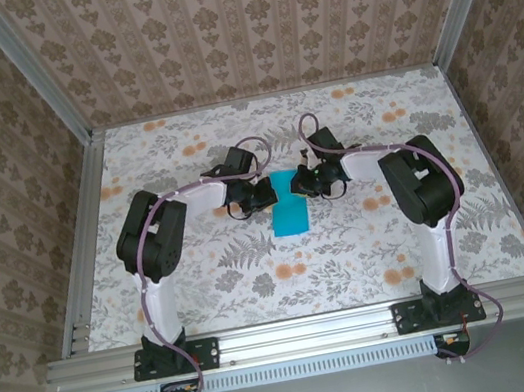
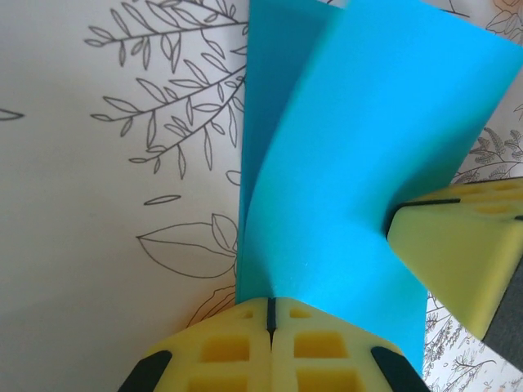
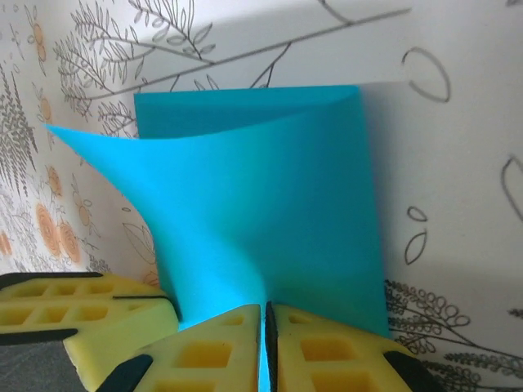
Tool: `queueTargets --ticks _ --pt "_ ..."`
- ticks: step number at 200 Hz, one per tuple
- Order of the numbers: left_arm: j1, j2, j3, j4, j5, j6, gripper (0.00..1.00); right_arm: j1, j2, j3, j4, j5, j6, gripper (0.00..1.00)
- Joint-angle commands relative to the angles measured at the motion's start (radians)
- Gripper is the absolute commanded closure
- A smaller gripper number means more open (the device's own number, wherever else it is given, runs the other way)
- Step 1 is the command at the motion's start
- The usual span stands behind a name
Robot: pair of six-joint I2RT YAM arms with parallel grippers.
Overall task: Fold a paper plane with a square sheet of paper (pick it up from the middle)
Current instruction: Fold the square sheet of paper in half at the center of the table.
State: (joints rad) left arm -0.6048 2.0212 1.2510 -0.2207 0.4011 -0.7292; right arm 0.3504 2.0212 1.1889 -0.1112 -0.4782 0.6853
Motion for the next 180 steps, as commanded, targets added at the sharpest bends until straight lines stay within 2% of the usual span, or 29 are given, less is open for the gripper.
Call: queueTargets --ticks 1,57,147,180 --pt "-0.01 0.086 -0.034 -0.13 -0.054 0.032 0.97 -0.016 0.044 0.016 -0.015 0.067 0.025 0.87" --pt "-0.01 0.084 -0.026 -0.144 -0.056 0.039 0.97 -0.02 -0.012 0.042 0.02 0.006 0.041 0.87" --pt "-0.012 0.086 -0.02 -0.156 -0.054 0.048 0.97 -0.038 0.104 0.122 -0.007 0.068 0.053 0.88" --pt "-0.012 0.084 -0.022 -0.156 -0.054 0.048 0.97 -0.043 0.084 0.12 0.022 0.064 0.056 0.88"
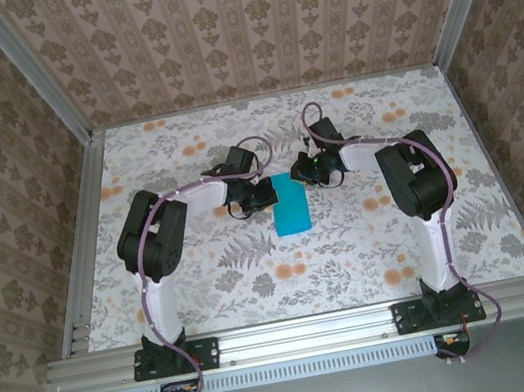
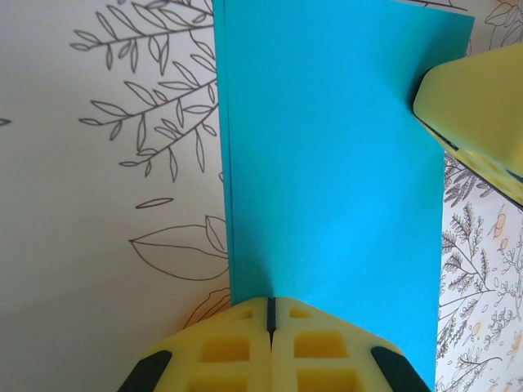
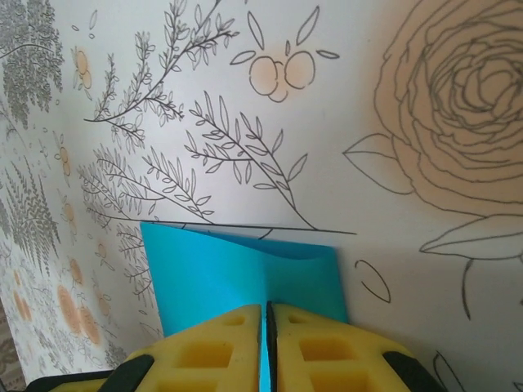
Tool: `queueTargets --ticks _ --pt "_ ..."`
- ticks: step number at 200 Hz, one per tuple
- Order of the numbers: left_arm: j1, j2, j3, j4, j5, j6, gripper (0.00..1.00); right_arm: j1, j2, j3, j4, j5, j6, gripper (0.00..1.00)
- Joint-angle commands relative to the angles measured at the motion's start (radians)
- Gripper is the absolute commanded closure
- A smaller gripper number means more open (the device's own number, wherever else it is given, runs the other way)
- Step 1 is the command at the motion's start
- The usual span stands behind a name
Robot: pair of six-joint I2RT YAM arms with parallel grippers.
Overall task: Fold a paper plane with a square sheet of paper (pick it up from the middle)
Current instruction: Fold the square sheet of paper in half at the center of the table.
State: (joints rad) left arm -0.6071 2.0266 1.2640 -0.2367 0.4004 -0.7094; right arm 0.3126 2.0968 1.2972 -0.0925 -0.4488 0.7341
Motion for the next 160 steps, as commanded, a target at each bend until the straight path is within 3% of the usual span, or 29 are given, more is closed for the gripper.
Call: queueTargets --ticks 1,115,160 --pt "-0.01 0.079 -0.035 -0.139 -0.054 0.028 0.97 -0.005 0.007 0.012 0.003 0.033 0.007 0.88" --pt "-0.011 0.076 -0.035 -0.14 -0.053 0.031 0.98 -0.013 0.079 0.087 -0.068 0.119 0.014 0.87" --pt "-0.011 0.075 -0.03 -0.144 -0.057 0.03 0.98 -0.029 0.036 0.133 -0.072 0.152 0.013 0.87"
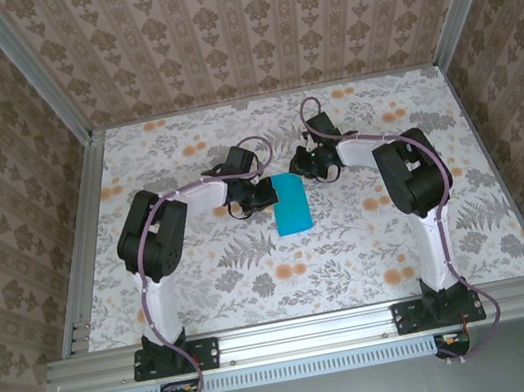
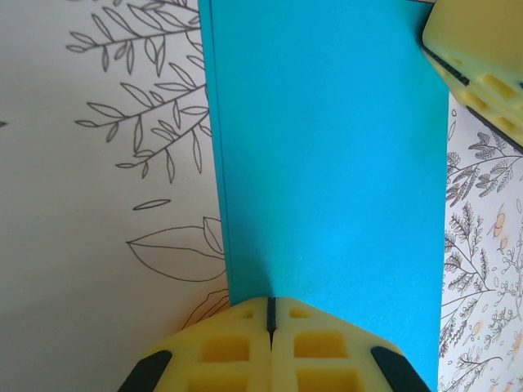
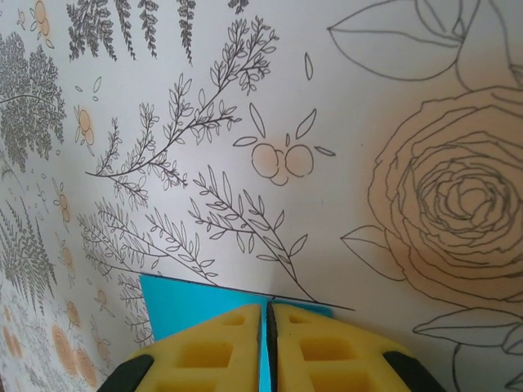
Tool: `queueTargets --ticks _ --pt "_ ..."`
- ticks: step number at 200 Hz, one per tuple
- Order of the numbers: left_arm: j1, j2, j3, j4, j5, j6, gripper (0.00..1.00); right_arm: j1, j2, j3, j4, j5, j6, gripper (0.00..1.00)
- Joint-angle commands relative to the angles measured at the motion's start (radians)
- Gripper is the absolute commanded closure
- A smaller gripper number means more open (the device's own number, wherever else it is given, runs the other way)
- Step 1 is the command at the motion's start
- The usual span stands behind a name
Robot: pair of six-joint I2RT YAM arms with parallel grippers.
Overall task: Fold a paper plane with a square sheet of paper (pick it up from the middle)
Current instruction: Fold the square sheet of paper in half at the center of the table, then first fold in half a square sheet of paper at the center of the table.
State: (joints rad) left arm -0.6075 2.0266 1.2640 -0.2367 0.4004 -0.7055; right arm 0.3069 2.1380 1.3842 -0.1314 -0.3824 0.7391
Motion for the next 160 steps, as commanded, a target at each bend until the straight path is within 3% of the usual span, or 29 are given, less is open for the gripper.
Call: queueTargets --ticks 1,37,65,106,160 --pt "-0.011 0.075 -0.03 -0.143 -0.057 0.026 0.98 -0.024 -0.006 0.047 -0.033 0.086 0.007 0.86" --pt "-0.012 0.061 -0.027 -0.141 -0.055 0.02 0.98 -0.023 -0.093 -0.02 -0.007 0.026 -0.011 0.8" --pt "-0.014 0.029 -0.03 -0.141 -0.06 0.014 0.98 0.0 -0.197 -0.17 0.044 -0.07 -0.02 0.79" --pt "-0.015 -0.044 -0.091 -0.121 -0.074 -0.01 0.98 0.047 -0.322 -0.33 0.05 -0.096 -0.037 0.8" --pt "-0.015 -0.129 -0.175 -0.093 -0.084 -0.036 0.98 0.098 -0.277 -0.357 0.035 -0.126 -0.046 0.82"
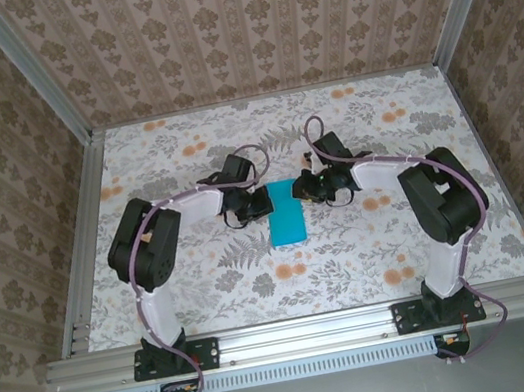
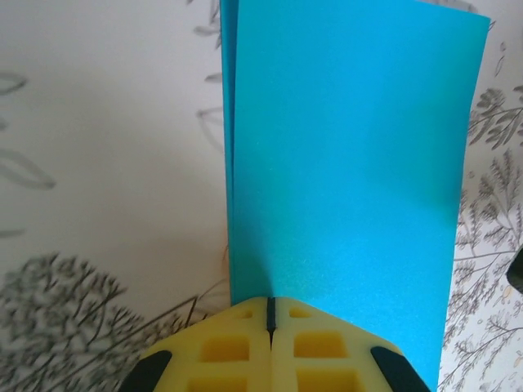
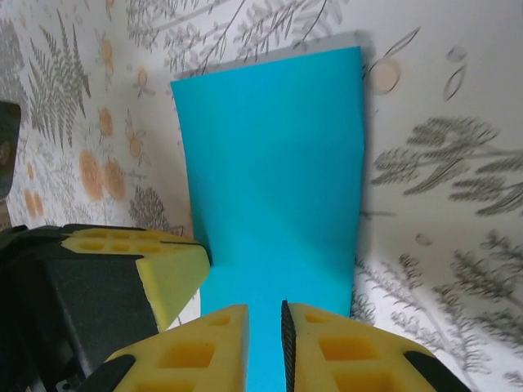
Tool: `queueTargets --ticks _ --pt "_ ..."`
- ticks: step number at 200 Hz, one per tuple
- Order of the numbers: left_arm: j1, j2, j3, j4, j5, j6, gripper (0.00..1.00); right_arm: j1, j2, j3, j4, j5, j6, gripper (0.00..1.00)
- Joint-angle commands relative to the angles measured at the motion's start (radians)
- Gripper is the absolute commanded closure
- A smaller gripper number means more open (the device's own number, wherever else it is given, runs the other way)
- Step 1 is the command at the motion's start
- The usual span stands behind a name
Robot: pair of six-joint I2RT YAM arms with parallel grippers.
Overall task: Fold a paper plane with a square sheet of paper (pick it up from the middle)
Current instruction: First fold in half a square sheet of paper at the center of the table.
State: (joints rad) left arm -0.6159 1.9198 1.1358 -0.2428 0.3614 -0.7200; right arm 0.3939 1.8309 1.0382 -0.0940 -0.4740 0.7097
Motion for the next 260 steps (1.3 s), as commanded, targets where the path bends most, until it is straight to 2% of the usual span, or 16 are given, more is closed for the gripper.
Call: queueTargets --ticks 1,82,133,168,213,260 --pt "-0.007 -0.023 -0.048 -0.086 -0.045 -0.023 0.98 0.011 0.032 -0.012 -0.003 -0.036 -0.016 0.83" --pt "-0.001 -0.065 0.032 -0.088 0.005 -0.002 0.95 0.022 0.132 0.046 -0.076 -0.053 -0.081 0.86" --pt "0.031 -0.064 0.104 -0.08 0.041 0.005 0.89 0.022 0.202 0.148 -0.179 -0.06 -0.233 0.86" --pt "0.042 0.002 0.168 -0.081 0.061 0.009 0.88 0.021 0.222 0.213 -0.216 -0.104 -0.309 0.87" --pt "0.042 0.121 0.254 -0.063 0.109 0.005 0.89 0.02 0.237 0.24 -0.207 -0.137 -0.296 0.86" --pt "0.041 0.189 0.284 -0.078 0.091 0.002 0.91 0.018 0.215 0.225 -0.182 -0.146 -0.269 0.87"
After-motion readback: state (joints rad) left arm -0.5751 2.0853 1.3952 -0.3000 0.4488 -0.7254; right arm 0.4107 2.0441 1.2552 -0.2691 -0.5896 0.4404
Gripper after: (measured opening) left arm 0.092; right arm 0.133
